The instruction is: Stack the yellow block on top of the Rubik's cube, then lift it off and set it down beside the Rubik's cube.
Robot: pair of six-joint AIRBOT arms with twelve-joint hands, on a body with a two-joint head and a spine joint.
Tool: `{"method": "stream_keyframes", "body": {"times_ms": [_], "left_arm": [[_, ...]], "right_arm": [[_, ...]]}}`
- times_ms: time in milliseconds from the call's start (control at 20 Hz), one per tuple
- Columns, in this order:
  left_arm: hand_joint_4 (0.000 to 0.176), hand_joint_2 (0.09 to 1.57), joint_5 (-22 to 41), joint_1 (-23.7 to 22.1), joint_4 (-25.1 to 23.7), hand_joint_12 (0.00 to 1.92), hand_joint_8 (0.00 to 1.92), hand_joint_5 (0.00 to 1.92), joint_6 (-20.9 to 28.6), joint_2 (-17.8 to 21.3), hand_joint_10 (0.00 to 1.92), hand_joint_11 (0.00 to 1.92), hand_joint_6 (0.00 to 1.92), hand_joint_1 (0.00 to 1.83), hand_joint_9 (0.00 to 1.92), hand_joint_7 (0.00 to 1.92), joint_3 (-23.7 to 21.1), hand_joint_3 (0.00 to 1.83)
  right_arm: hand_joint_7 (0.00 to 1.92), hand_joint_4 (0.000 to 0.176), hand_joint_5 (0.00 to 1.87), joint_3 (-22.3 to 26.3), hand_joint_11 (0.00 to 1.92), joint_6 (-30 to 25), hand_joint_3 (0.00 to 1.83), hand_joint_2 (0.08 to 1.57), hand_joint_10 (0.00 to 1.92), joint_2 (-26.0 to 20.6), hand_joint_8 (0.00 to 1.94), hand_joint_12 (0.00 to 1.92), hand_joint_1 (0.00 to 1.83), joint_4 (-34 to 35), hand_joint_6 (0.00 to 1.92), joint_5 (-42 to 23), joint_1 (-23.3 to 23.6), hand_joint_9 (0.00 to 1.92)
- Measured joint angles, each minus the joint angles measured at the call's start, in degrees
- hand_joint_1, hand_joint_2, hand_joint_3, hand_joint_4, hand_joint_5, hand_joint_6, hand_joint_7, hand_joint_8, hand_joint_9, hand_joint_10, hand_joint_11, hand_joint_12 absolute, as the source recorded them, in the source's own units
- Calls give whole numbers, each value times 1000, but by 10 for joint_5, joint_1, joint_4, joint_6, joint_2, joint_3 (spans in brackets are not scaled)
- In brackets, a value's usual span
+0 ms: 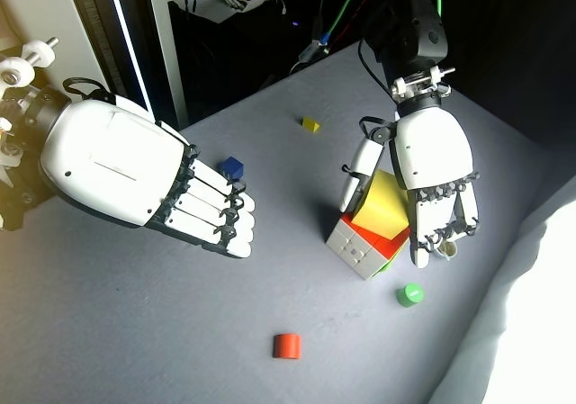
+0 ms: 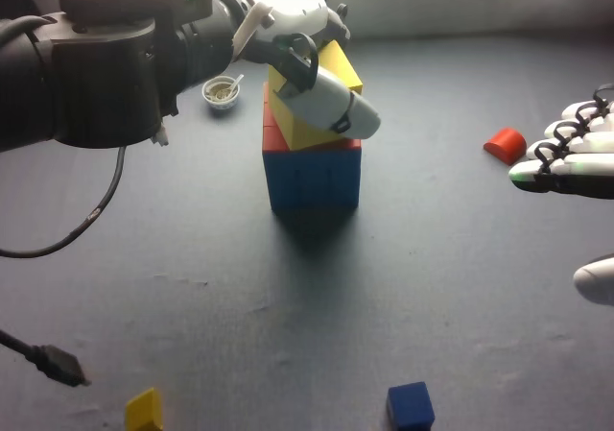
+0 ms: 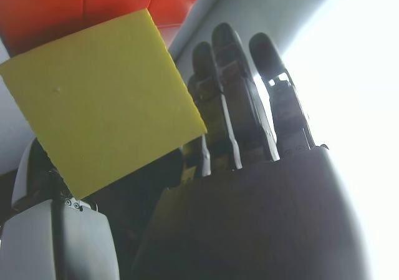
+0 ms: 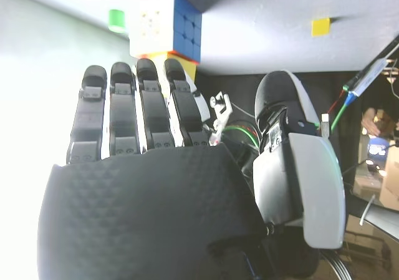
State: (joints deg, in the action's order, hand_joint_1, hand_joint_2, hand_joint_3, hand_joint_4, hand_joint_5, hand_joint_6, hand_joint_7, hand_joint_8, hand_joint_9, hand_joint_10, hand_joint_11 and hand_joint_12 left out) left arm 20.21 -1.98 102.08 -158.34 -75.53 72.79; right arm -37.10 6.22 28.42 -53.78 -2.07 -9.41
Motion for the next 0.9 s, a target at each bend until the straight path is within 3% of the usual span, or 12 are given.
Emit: {"method": "stream_keyframes", "body": {"times_ms": [900], "left_arm": [[0, 966, 5, -11, -7, 1008, 1, 336, 11, 6, 1, 19, 3, 120, 508, 485, 0, 0]], "right_arm": [[126, 0, 146, -4, 15, 5, 0, 1245, 9, 1, 7, 7, 64, 0, 7, -13, 0, 83]]}}
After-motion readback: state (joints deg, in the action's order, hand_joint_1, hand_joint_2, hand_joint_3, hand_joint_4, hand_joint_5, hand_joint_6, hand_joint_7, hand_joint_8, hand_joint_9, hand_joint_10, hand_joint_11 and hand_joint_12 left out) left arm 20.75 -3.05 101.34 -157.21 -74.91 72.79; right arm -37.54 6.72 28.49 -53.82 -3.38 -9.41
